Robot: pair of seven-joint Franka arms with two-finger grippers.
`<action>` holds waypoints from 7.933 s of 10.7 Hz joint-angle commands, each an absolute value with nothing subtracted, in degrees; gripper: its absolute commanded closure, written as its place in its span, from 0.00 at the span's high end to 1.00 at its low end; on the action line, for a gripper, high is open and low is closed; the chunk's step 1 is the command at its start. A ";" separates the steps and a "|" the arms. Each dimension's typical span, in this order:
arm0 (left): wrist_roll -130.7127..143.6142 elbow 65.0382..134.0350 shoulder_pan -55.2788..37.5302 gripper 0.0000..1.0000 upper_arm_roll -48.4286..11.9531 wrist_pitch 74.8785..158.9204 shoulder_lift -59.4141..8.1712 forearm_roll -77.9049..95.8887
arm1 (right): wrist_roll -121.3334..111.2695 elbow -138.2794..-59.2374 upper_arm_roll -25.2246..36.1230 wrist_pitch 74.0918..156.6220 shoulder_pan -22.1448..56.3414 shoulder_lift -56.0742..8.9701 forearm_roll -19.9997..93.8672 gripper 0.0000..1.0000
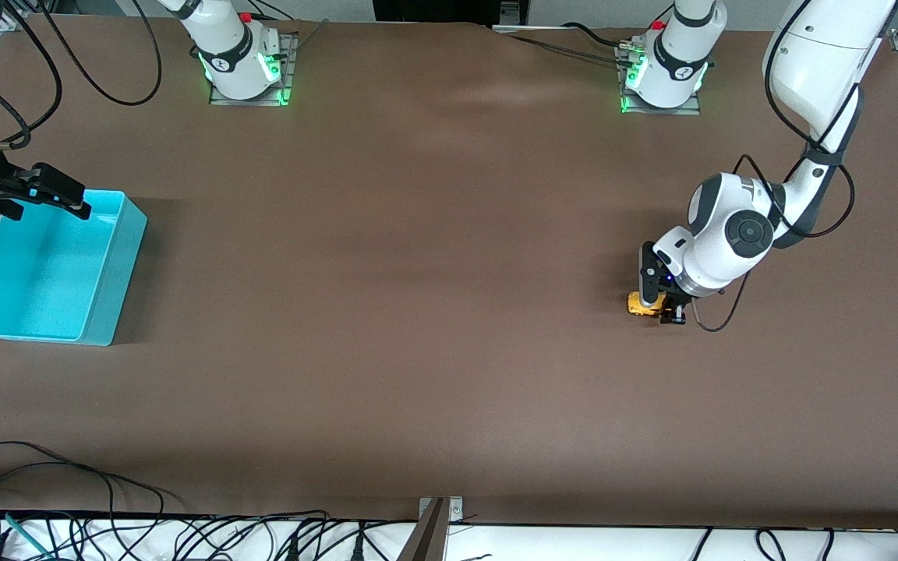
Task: Wind up and store yellow beetle car
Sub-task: 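Close the left gripper on the yellow car's body, then drag the car backward along the table with the left gripper, then open the left gripper, letting the car roll toward the blue box, then reach the right gripper to the car while the left gripper withdraws, then close the right gripper on the yellow car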
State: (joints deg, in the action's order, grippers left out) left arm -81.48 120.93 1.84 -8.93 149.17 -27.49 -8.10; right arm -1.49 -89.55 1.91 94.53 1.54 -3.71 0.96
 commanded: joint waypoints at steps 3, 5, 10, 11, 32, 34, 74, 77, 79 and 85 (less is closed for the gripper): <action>-81.48 120.94 2.90 0.04 -8.79 149.77 -28.39 -8.96 | -1.41 -89.47 1.58 94.57 1.32 -3.34 -0.09 1.00; -81.56 120.94 3.08 0.04 -8.70 149.77 -28.92 -8.96 | -1.41 -89.47 1.58 94.57 1.32 -3.34 -0.09 1.00; -90.23 120.59 12.27 0.04 -8.61 149.33 -30.14 -9.58 | -1.58 -89.47 1.85 94.40 1.14 -3.25 -0.09 1.00; -92.18 120.15 14.57 0.04 -8.61 149.33 -30.49 -9.67 | -1.58 -89.47 1.93 94.39 1.14 -3.25 -0.09 1.00; -104.85 112.86 26.54 1.00 -8.79 141.62 -28.48 -9.23 | -1.49 -89.47 2.11 94.39 0.79 -3.43 -0.09 1.00; -105.47 110.40 26.54 1.00 -8.96 135.55 -27.16 -8.70 | -1.41 -89.47 2.11 94.22 0.79 -3.34 -0.09 1.00; 7.82 90.62 -4.74 1.00 -2.55 90.18 4.04 -1.32 | -73.02 -124.19 1.93 146.75 -3.43 -22.49 0.62 1.00; 7.91 83.80 -4.39 1.00 -2.64 89.39 -0.42 1.59 | -75.67 -124.19 1.93 150.73 -4.13 -25.84 0.62 1.00; 8.35 83.14 -4.66 1.00 -2.64 88.95 -1.14 1.58 | -76.63 -124.19 1.93 150.73 -4.13 -25.75 0.62 0.85; 8.17 83.32 -3.87 1.00 -2.55 86.48 -1.58 1.58 | -77.26 -124.01 1.93 146.53 -4.04 -23.21 0.70 0.01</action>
